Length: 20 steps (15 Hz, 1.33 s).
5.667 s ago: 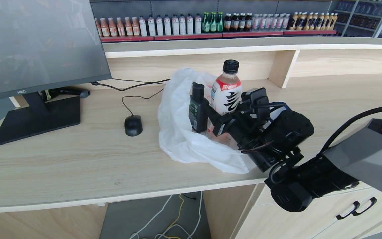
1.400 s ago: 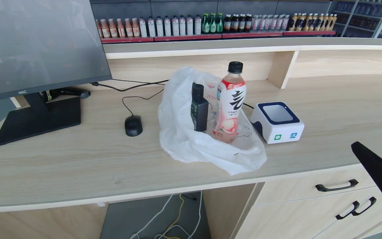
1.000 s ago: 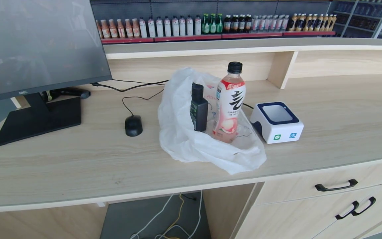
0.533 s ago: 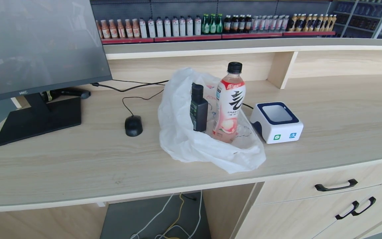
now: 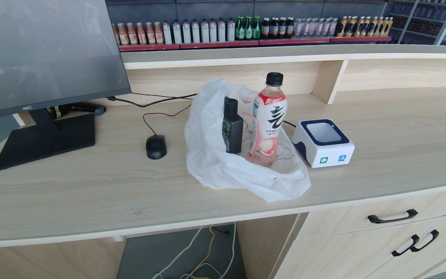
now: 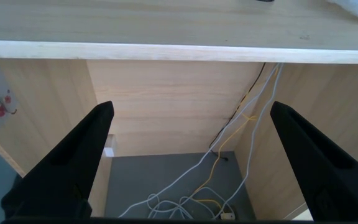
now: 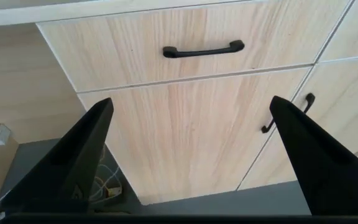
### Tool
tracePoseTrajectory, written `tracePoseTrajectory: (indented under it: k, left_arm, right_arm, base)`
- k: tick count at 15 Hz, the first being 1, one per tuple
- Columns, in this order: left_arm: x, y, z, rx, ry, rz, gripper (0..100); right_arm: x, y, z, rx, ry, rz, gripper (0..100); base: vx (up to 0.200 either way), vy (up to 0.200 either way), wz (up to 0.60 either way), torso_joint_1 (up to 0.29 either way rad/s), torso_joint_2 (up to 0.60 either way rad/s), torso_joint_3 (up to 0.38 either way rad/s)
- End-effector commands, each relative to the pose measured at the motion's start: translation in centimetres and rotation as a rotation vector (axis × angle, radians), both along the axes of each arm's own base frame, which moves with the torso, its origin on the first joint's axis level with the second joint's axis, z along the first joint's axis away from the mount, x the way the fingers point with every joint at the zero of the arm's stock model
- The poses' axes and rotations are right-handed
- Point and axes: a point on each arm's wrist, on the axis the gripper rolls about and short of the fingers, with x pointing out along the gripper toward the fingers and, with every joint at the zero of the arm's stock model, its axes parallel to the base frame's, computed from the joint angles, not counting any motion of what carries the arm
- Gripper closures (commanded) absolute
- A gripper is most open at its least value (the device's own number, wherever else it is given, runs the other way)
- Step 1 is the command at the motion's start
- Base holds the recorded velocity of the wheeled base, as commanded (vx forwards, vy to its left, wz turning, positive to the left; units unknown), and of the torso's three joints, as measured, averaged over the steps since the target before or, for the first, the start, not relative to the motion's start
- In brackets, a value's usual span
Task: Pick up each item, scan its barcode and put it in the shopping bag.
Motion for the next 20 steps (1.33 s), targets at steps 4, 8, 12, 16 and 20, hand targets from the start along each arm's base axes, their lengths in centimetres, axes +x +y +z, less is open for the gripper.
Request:
tracePoseTrajectory:
  k: [4, 8, 12, 16, 20]
  left_arm:
    - [0.00, 0.00, 0.00, 0.000, 0.000, 0.000, 0]
    - [0.00, 0.00, 0.00, 0.001, 0.000, 0.000, 0]
    - [0.00, 0.00, 0.00, -0.002, 0.000, 0.000, 0]
    - [0.00, 0.00, 0.00, 0.000, 0.000, 0.000, 0]
    - [0.00, 0.00, 0.00, -0.002, 0.000, 0.002, 0]
  right_arm:
    - [-0.32, 0.03, -0.09, 0.008, -0.042, -0.012, 0]
    - [-0.33, 0.02, -0.09, 0.008, -0.044, -0.014, 0]
    - [-0.33, 0.03, -0.09, 0.010, -0.044, -0.012, 0]
    - [-0.33, 0.03, -0.09, -0.008, -0.043, -0.012, 0]
    - [-0.33, 0.03, -0.09, -0.001, -0.043, -0.012, 0]
  base:
    - [-0.150, 0.000, 0.00, 0.003, 0.00, 0.001]
    - [0.000, 0.000, 0.00, 0.000, 0.00, 0.000]
    - [0.000, -0.050, 0.00, 0.001, 0.00, 0.001]
    - [0.000, -0.200, 0.00, 0.006, 0.00, 0.002]
    - [0.000, -0.200, 0.00, 0.000, 0.00, 0.007]
